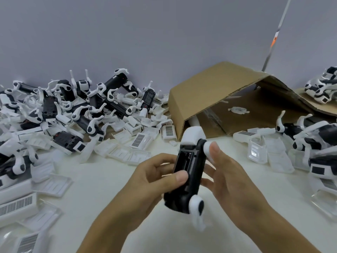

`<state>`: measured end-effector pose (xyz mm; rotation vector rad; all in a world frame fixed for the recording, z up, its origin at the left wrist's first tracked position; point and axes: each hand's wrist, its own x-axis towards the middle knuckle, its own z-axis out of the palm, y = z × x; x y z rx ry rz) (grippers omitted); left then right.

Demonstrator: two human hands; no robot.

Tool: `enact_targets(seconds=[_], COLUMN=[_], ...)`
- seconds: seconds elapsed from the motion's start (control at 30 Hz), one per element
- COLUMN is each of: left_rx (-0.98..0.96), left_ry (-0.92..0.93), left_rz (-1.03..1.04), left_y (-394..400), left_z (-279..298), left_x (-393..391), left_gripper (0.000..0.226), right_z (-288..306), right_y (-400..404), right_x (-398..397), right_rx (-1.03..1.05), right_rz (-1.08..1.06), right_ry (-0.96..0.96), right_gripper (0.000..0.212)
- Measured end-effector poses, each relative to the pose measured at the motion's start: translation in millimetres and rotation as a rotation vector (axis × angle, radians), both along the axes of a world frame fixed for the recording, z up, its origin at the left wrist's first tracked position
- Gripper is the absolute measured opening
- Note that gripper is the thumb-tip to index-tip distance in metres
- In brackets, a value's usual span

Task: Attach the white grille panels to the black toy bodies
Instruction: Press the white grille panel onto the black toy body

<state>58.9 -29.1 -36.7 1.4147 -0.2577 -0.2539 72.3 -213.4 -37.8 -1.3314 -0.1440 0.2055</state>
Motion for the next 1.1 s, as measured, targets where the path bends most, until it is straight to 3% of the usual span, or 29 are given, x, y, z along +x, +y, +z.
enact_targets(seconds=[0.1,0.17,0.27,0.37,0.47,0.57,0.67,0.77,1.1], left_rx=[0.254,0.237,-0.185,-0.64,-0.865,-0.82,-0.67,-0.59,-0.554], left_ry=[-0.047,-0.033,0.177,0.384,0.39,0.338,0.298,0.225,0.19], left_rz=[0.09,0.201,0.251,0.27,0.261,0.224,0.213,0.192,0.179], left_y=[-16,-25,-28,-31,-31,-27,-27,-29,-32], left_z=[-5,-9,-13,-14,-15,-16,-14,-13,-13], left_x=[-4,-3,2,2,2,0,-3,-6,-8], left_gripper=[0.058,0.052,0.048,0.04,0.042,0.045,0.049,0.051,0.053], right_z=[-2,-1,-2,-4,-10,-18,-28,-27,-23], right_y=[1,2,4,-1,-9,-2,7,6,10], right_x=[-2,-4,-9,-12,-12,-10,-9,-10,-16], right_rx=[-0.124,-0.125,-0.161,-0.323,-0.441,-0.607,-0.618,-0.513,-0.39], right_rz=[-0.217,-0.263,-0.369,-0.564,-0.388,-0.1,-0.162,-0.165,-0.099], right_ry=[0.0,-0.065,-0.306,-0.73,-0.966,-0.863,-0.834,-0.81,-0.768], right_gripper=[0.061,0.065,0.058,0.051,0.048,0.049,0.034,0.035,0.014])
